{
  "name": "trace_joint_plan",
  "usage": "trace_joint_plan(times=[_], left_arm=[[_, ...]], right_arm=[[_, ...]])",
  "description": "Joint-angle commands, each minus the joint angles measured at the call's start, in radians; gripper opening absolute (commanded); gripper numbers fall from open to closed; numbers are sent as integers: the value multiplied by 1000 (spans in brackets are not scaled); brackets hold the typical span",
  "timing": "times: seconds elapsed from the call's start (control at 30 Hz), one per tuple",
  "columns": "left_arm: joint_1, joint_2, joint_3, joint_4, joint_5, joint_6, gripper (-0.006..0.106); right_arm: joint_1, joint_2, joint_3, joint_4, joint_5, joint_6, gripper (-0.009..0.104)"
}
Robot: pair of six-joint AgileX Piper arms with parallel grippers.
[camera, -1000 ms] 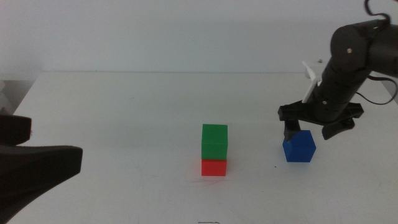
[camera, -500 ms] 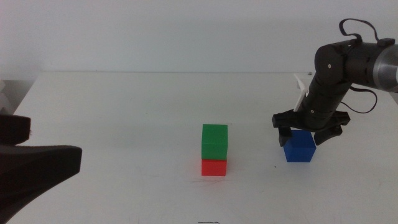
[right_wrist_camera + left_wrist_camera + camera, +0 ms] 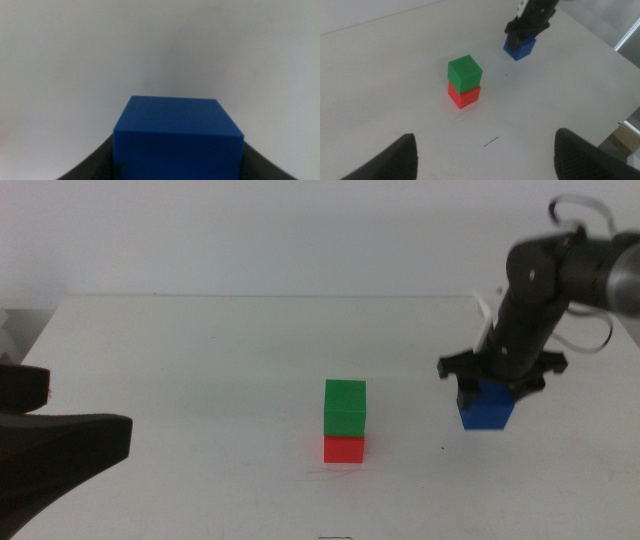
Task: Stack red cubes first, then green, then blue cubes in a specific spot.
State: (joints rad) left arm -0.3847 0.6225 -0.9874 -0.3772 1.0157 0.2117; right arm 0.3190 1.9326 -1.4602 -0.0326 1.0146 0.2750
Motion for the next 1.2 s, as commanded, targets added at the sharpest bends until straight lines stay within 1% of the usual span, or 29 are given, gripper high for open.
trace_joint_plan(times=[0.0, 0.07, 0.13, 0.2, 0.33, 0.43, 0.53, 0.73, 1.17], left_arm=[[-1, 5, -23, -29, -62, 0, 94], [-1, 5, -23, -29, -62, 0, 94], [-1, 5, -23, -29, -62, 0, 94], [-1, 5, -23, -29, -62, 0, 94], [-1, 5, -23, -29, -62, 0, 94], [-1, 5, -23, -29, -61, 0, 94], [-1, 5, -23, -29, -61, 0, 94], [-1, 5, -23, -29, -61, 0, 94], [-1, 5, -23, -29, -61, 0, 94]], right_arm=[[48, -124, -64, -21, 77, 39, -1], [99, -153, -120, -53, 137, 88, -1], [163, -157, -197, -101, 202, 138, -1], [223, -146, -268, -134, 235, 187, -1], [318, -86, -382, -130, 280, 278, -1], [352, -37, -437, -131, 284, 325, -1], [369, 7, -474, -131, 284, 379, -1], [386, 54, -501, -139, 280, 424, -1], [415, 72, -504, -145, 281, 444, -1]])
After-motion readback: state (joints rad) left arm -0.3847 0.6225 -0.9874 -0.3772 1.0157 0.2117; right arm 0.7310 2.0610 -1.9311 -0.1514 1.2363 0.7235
